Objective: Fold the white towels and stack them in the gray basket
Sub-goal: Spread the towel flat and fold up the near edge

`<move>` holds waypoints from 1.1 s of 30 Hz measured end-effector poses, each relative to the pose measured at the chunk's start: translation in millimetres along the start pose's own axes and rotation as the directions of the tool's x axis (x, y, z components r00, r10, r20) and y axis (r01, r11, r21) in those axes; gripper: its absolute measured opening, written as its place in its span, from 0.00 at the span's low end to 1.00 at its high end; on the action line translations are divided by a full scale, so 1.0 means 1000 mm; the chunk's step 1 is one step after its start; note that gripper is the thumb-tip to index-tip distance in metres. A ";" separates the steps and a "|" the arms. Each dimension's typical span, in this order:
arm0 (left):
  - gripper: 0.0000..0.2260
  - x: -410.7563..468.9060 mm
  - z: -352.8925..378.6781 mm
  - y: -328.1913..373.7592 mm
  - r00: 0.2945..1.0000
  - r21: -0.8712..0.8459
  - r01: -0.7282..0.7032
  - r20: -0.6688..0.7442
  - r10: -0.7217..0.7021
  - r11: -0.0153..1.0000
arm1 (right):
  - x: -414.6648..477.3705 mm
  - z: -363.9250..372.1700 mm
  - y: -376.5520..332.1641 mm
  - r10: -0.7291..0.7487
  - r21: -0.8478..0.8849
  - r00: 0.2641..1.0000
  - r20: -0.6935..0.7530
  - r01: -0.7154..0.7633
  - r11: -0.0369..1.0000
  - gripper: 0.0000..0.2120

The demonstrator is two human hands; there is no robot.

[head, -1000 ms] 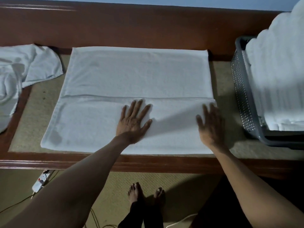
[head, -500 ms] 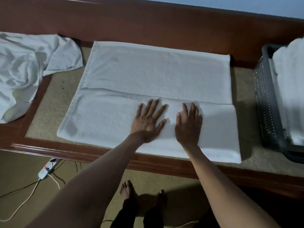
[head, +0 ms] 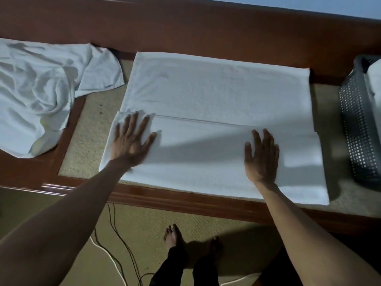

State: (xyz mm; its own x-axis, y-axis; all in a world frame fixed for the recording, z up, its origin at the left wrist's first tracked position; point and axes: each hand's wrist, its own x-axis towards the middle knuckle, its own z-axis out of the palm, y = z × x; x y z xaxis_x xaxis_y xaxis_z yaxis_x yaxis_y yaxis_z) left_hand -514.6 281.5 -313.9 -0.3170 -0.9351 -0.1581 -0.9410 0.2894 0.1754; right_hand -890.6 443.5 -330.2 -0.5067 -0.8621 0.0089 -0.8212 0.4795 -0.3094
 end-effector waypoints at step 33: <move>0.29 0.262 -0.041 0.140 0.960 -0.041 -0.257 0.104 0.259 0.966 | 0.285 -0.052 -0.046 -0.178 -0.121 0.901 0.395 0.243 0.962 0.29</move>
State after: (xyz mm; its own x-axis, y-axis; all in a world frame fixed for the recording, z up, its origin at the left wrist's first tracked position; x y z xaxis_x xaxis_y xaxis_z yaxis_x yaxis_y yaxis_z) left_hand -724.3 68.5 -291.0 -0.5609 -0.8014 -0.2076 -0.8225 0.5110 0.2496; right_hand -1010.9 184.3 -263.8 -0.2066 -0.9272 -0.3124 -0.9453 0.2715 -0.1808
